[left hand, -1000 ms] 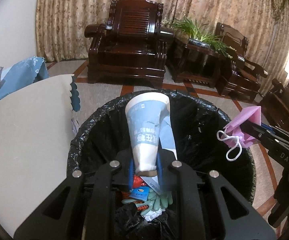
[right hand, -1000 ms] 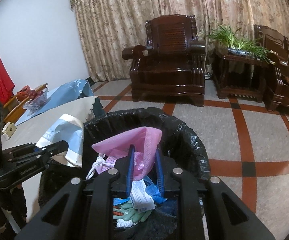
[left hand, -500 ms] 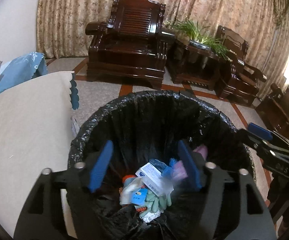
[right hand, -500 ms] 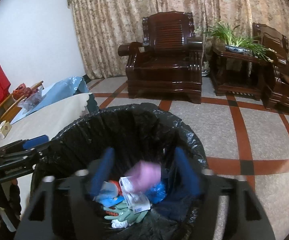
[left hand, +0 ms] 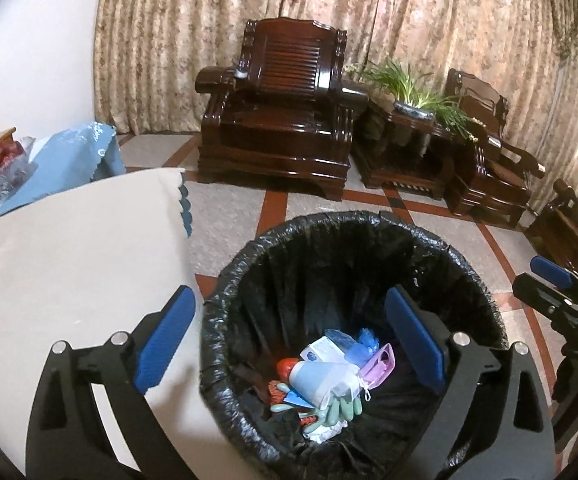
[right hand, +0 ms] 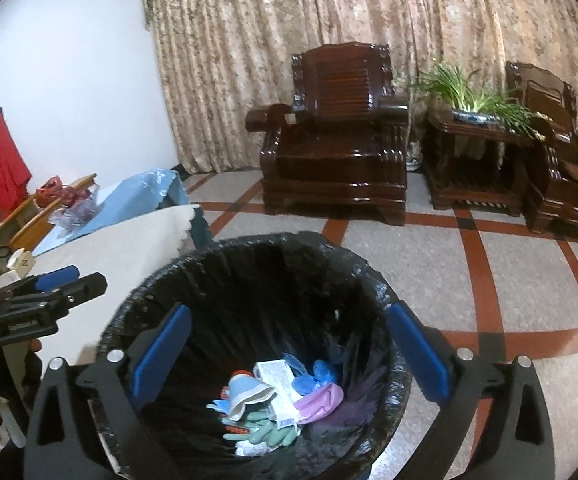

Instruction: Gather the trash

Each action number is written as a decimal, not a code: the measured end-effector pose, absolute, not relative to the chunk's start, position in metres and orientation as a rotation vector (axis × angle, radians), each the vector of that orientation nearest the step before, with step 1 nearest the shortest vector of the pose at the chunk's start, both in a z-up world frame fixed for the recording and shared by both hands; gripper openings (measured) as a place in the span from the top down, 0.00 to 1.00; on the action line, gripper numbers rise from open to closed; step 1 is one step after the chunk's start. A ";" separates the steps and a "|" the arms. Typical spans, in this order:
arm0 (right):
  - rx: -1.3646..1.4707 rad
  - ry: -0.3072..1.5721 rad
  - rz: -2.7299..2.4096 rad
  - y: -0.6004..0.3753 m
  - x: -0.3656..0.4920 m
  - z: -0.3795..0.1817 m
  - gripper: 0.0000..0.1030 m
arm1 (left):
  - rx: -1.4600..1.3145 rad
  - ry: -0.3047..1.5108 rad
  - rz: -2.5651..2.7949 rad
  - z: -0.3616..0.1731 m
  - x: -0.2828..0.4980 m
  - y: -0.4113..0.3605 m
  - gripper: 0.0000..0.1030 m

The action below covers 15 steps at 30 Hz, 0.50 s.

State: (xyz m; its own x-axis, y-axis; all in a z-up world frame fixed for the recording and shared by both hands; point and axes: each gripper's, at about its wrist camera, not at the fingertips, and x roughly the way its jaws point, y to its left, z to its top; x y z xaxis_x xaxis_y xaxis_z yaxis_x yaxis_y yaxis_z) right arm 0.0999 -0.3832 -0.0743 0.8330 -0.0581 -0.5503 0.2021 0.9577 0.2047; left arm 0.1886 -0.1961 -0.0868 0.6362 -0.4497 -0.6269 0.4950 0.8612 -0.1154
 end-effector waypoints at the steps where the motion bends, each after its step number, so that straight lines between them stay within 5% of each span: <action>1: 0.259 0.567 -0.134 -0.382 0.098 -0.072 0.06 | 0.072 0.689 -0.539 -0.083 0.185 -0.194 0.09; 15: 0.244 0.517 -0.093 -0.356 0.077 -0.039 0.06 | 0.068 0.635 -0.486 -0.047 0.153 -0.166 0.07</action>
State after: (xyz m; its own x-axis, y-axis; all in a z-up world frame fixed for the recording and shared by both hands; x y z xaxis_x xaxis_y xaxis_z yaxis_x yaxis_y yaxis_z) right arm 0.0768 -0.3561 -0.0386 0.8661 -0.0265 -0.4992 0.1488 0.9670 0.2069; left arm 0.1531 -0.1661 -0.0473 0.6973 -0.4150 -0.5843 0.4557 0.8860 -0.0855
